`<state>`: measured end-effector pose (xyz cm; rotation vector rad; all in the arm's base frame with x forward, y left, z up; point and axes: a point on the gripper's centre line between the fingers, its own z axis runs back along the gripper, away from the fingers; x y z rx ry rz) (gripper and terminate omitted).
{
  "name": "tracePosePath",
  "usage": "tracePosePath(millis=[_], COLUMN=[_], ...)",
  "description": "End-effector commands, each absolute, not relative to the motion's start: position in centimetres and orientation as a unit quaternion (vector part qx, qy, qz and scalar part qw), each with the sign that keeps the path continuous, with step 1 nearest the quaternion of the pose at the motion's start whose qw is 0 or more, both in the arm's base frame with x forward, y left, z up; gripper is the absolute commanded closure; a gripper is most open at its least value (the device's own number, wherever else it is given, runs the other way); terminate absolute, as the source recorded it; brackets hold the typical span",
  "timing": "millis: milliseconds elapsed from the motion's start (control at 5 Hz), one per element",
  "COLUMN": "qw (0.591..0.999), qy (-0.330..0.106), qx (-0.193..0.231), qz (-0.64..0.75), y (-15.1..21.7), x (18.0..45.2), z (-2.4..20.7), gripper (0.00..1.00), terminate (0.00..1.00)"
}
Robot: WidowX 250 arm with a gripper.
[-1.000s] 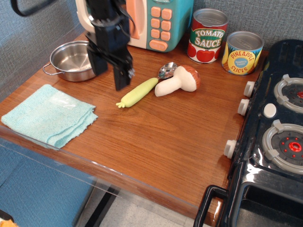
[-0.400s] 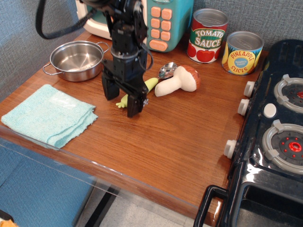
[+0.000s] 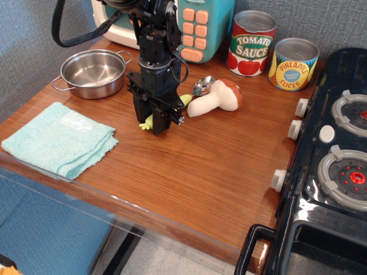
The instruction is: Move the spoon closer to the pan
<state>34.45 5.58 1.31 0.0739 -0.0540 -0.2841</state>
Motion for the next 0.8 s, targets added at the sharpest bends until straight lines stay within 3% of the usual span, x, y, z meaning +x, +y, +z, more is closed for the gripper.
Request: tracePosePath(millis=[0,400,600], qw=[0.991,0.988,0.990], qy=[-0.086,-0.080,-0.067], qx=[0.041,0.057,0.057], qz=[-0.094,-0.120,-0.111], y=[9.6,12.6,13.5], x=[34.9,31.0,32.4], z=[6.3,7.0,6.2], gripper=[1.00,1.00,1.00], terminate=[0.00,0.00,0.00])
